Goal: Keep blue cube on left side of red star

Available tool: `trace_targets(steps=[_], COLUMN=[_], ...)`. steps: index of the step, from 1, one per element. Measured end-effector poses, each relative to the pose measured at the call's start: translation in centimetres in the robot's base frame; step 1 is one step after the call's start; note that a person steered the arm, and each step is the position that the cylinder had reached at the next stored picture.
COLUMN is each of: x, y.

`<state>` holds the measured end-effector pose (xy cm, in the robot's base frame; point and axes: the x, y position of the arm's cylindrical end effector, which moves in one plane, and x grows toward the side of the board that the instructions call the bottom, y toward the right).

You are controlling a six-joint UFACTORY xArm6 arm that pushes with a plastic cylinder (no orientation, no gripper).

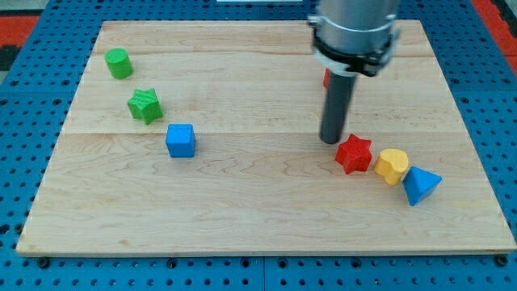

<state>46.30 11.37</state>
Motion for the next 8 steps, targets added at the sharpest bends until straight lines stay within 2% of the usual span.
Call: trace_targets(steps=[1,2,3,4,5,6,7,8], x=[4.4,3.2,3.6,8.7,4.2,-1.4,0.3,5.2], y=[1.6,-3.4,-10.6,-18.8,-27.5,-28.0,-19.9,-9.7])
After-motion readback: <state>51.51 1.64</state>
